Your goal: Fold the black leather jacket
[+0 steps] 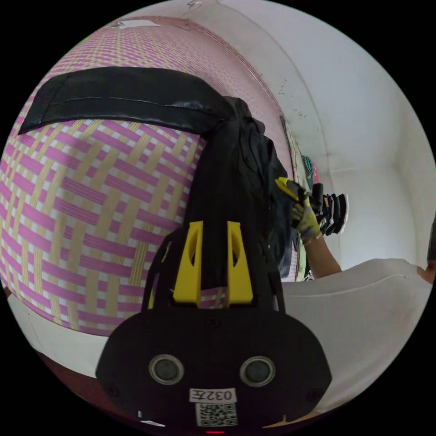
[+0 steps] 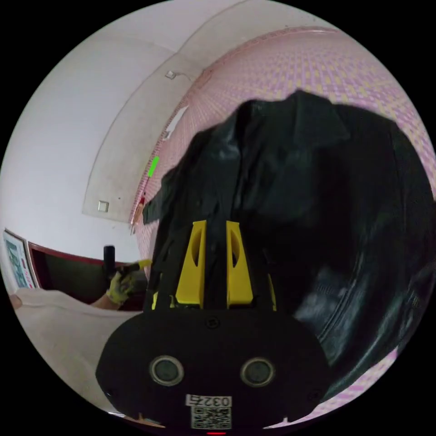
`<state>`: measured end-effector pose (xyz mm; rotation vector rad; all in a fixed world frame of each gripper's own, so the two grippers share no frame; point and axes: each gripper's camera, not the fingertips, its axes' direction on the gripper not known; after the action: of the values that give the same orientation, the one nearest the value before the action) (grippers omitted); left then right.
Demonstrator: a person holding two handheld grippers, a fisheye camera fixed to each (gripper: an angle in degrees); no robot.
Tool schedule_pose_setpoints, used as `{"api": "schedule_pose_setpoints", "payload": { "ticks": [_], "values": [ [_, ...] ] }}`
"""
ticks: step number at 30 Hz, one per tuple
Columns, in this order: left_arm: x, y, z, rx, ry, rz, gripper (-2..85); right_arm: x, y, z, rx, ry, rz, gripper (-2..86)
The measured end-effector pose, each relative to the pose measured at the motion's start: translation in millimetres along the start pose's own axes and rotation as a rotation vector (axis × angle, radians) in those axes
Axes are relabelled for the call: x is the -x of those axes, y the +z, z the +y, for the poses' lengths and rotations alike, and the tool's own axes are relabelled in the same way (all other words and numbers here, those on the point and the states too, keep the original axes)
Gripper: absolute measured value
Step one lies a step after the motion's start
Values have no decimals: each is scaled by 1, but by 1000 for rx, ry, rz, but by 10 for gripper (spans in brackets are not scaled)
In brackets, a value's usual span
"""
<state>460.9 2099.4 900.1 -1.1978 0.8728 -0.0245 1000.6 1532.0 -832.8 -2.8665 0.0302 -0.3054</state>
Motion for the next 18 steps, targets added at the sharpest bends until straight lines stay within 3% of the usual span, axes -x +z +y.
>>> {"api": "schedule_pose_setpoints", "payload": {
  "ticks": [6,13,18],
  "values": [
    [-32,26,-5,89,165,-97,21,20,11,98,-22,36,-90,71],
    [-89,82,4,325,550,-474,53,48,37,108,53,53,144,74],
    [-101,89,15,288,653,-550,47,51,37,104,-19,81,179,70]
  ]
}}
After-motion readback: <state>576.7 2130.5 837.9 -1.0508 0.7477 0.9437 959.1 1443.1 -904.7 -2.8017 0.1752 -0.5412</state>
